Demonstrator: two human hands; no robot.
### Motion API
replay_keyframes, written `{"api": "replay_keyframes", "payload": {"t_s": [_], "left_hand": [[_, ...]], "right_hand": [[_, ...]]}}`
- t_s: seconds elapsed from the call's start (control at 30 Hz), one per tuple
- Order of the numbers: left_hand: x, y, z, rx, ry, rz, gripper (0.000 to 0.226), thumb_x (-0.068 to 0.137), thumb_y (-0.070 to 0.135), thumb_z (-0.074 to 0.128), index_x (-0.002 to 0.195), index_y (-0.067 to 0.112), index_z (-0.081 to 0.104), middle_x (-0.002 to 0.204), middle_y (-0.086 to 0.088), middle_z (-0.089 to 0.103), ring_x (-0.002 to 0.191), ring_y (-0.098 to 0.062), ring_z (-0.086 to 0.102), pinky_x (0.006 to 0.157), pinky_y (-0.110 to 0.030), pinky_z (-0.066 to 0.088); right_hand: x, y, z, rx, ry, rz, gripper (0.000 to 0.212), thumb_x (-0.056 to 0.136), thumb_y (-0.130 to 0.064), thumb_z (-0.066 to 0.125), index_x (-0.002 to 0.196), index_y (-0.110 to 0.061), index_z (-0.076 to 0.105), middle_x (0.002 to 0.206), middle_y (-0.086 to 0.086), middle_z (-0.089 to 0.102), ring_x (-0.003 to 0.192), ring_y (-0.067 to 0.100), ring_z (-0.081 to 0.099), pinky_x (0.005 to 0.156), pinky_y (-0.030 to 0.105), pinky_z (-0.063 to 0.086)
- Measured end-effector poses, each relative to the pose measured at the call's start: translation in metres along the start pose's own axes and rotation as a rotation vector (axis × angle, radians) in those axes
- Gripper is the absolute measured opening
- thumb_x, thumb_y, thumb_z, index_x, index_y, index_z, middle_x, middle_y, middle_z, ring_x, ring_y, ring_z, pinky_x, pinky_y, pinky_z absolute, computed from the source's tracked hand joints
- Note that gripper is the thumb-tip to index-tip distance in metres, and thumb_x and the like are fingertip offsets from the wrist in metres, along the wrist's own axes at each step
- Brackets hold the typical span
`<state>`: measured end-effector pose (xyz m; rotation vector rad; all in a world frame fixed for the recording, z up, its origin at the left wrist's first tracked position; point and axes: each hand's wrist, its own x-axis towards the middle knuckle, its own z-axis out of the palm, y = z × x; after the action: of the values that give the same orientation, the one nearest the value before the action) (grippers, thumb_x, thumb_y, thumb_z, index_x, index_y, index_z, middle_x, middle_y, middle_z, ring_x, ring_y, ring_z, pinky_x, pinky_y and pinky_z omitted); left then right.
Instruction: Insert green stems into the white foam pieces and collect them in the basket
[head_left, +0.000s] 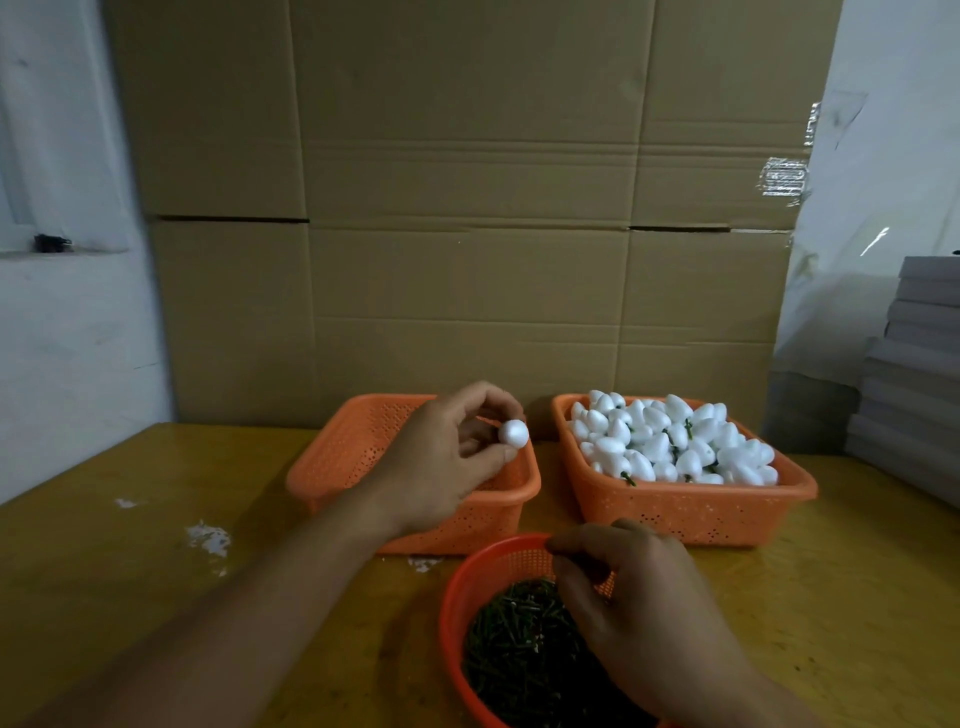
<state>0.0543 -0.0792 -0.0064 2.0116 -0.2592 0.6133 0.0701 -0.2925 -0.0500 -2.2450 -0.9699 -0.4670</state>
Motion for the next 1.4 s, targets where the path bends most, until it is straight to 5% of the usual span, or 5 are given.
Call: {"api": "replay_keyframes", "payload": {"t_s": [0.2,0.57,1.03,1.2,1.4], "left_hand": [[-0.030,0.010,0.009,-0.042,-0.008,0.077,0.034,0.095,0.001,0.063,0.118,0.027,0.062,0.115,0.006,0.069,0.110,-0.014,0.067,0.096,-0.036,0.056],[-0.064,-0.003,0.022,-0.074,-0.060,0.023,0.024,0.098,0.025,0.055,0.113,0.039,0.067,0.098,0.002,0.070,0.092,-0.019,0.069,0.079,-0.028,0.057],[-0.068,-0.007,0.031,-0.151,-0.055,-0.069,0.020,0.091,0.027,0.071,0.111,0.025,0.072,0.101,0.005,0.070,0.093,-0.008,0.066,0.077,-0.027,0.053],[-0.069,-0.004,0.034,-0.301,-0.009,-0.144,0.027,0.090,0.030,0.069,0.113,0.018,0.065,0.086,-0.002,0.067,0.071,-0.017,0.062,0.063,-0.029,0.052],[-0.067,-0.003,0.035,-0.455,-0.014,-0.232,0.015,0.093,0.037,0.057,0.101,0.024,0.059,0.073,-0.005,0.061,0.058,-0.016,0.054,0.049,-0.026,0.043]], "right_hand": [[0.001,0.001,-0.001,-0.003,-0.035,0.022,0.029,0.081,-0.046,0.055,0.103,-0.042,0.072,0.075,-0.013,0.060,0.069,0.006,0.060,0.067,0.034,0.053],[0.001,0.003,-0.001,-0.046,-0.066,-0.032,0.024,0.081,-0.041,0.061,0.104,-0.047,0.065,0.074,-0.016,0.061,0.075,0.003,0.059,0.067,0.034,0.054],[0.004,0.000,0.011,-0.376,-0.506,-0.084,0.052,0.079,-0.071,0.057,0.108,-0.029,0.064,0.103,-0.007,0.067,0.099,0.019,0.062,0.078,0.031,0.050],[0.007,-0.003,0.019,-0.393,-0.591,-0.055,0.042,0.081,-0.060,0.063,0.100,-0.023,0.066,0.097,-0.003,0.067,0.093,0.023,0.064,0.069,0.028,0.038],[0.007,-0.001,0.020,-0.368,-0.539,-0.037,0.025,0.088,-0.044,0.060,0.099,-0.023,0.068,0.097,-0.004,0.067,0.090,0.021,0.064,0.074,0.033,0.053]]}}
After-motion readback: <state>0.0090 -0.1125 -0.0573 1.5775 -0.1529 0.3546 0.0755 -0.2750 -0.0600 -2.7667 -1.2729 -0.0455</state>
